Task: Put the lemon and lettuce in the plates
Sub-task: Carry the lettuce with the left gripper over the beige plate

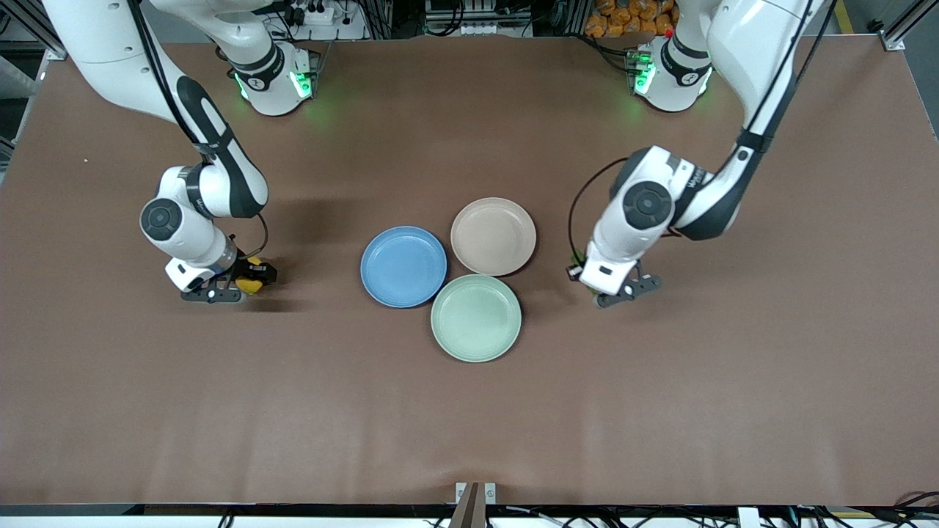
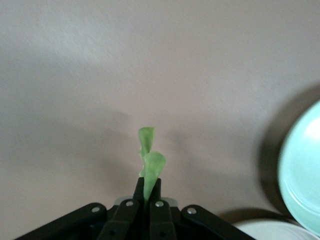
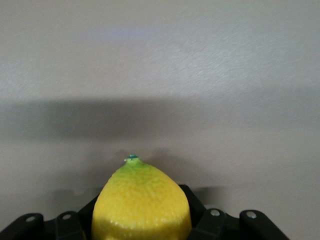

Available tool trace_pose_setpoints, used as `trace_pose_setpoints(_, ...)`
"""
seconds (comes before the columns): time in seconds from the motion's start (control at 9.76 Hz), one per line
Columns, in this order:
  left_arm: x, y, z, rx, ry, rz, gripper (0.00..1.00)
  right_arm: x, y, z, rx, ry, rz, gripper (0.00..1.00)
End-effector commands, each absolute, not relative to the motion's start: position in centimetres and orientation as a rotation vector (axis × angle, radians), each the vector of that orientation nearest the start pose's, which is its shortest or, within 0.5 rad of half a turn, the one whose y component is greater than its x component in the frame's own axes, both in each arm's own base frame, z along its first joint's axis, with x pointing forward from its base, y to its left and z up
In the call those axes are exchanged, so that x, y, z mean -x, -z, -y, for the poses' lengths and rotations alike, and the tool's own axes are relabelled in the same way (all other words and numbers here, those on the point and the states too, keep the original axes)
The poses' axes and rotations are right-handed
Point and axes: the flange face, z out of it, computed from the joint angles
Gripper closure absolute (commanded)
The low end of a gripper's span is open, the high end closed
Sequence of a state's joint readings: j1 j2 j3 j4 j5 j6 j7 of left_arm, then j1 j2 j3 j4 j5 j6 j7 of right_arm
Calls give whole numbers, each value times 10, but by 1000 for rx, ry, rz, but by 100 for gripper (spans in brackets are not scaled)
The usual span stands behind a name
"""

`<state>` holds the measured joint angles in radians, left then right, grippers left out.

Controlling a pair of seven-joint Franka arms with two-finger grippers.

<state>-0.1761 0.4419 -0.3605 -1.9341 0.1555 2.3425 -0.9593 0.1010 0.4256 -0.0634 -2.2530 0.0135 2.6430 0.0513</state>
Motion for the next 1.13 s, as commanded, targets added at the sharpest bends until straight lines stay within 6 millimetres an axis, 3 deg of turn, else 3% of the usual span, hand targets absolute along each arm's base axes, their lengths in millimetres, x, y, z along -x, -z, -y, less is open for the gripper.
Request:
trace_pose_setpoints(0.0,-517,-281,331,3122,-22,626,100,-547,-202,-34,3145,-86,-26,73)
trace_pose_setpoints(0.31,-484,-281,379,3105,-41,726,100,-561,-234,-54,3130,-146,2,72)
trace_pose_setpoints(0.72,-435,-269,437,3072,-58,789,100,-570,-257,-100,3083,-108,4,72)
trace_pose_setpoints(1.02,-419,-252,455,3082,-78,792,100,-570,-273,-164,3069,-78,-79,72)
